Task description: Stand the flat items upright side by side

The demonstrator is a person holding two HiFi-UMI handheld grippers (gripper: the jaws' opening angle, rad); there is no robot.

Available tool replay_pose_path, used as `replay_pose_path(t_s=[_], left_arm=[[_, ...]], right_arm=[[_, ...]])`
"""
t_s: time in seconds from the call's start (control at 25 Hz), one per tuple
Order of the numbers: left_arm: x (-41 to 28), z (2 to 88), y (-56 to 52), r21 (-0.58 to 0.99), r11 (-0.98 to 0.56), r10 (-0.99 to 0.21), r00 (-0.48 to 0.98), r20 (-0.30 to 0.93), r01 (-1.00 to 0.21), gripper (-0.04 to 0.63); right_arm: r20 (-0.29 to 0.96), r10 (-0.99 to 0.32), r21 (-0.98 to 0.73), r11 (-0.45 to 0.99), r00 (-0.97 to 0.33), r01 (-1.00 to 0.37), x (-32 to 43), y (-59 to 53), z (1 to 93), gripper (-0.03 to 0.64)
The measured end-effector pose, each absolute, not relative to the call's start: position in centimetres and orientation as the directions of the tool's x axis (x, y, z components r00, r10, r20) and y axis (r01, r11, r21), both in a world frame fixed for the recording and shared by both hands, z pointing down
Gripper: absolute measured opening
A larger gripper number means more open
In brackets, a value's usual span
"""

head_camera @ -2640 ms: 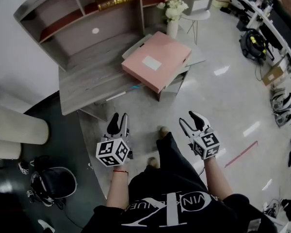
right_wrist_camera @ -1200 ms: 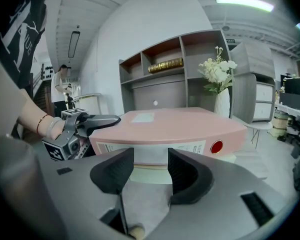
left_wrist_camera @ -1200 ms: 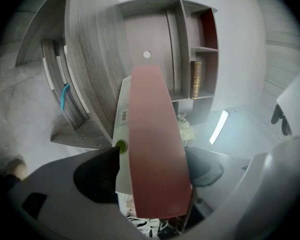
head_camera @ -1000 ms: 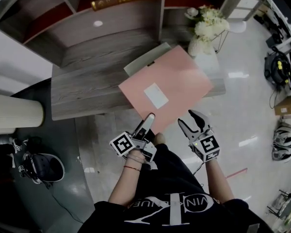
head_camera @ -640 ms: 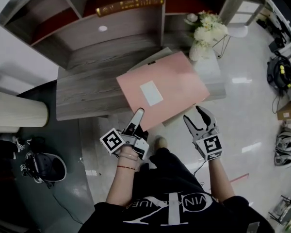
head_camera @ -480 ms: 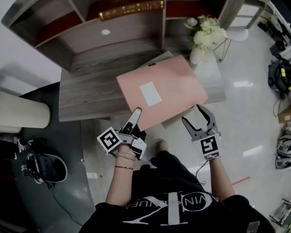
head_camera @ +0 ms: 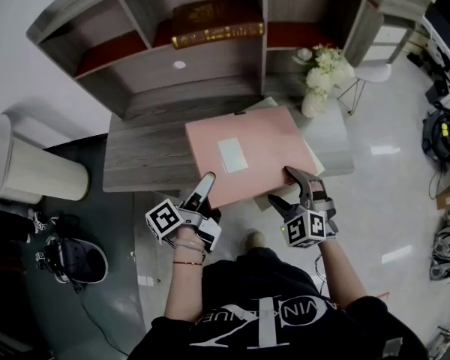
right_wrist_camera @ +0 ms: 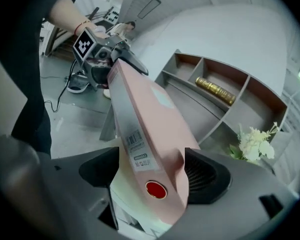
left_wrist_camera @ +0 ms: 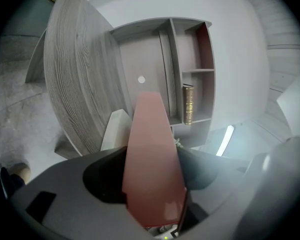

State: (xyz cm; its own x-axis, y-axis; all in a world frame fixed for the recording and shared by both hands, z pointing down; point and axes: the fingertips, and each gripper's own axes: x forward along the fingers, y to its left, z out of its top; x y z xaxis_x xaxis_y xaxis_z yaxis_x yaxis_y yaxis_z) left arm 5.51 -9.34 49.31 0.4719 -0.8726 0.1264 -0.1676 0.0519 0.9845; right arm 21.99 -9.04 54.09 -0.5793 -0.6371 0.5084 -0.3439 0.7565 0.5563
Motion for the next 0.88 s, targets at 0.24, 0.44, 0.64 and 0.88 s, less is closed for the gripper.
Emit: replay_pose_path(t_s=[0.24, 0.44, 0.64, 0.88], left_arm=[[4.4, 47.9, -9.6, 0.976, 0.047, -0.882, 0.45, 0.14, -0.211, 0.295], [4.6, 42.5, -11.0, 0.952, -0.136, -0.911, 0.412, -0.011, -0.275, 0.343], [5.5, 40.2, -11.6, 0.855, -0.169, -0.931, 0.364, 0.025, -0.49, 0.469], [5.4, 41.2, -12.0, 0.735, -0.081, -0.953, 0.269, 0.142, -0.674, 0.396]], right_arm=[[0.476, -0.649, 0.603, 0.732, -0.594, -0.316, 19.1, -10.0, 53.8, 0.407], [0.405, -0.666, 0.576, 0.718, -0.627, -0.39, 18.0, -10.7, 52.1, 0.351], [0.368, -0.668, 0.512, 0.726, -0.647, -0.459, 17.5, -11.5, 51.0, 0.345], [0.339, -0.653, 0.476, 0.74, -0.677, -0.475, 15.5, -12.0, 50.0, 0.341]])
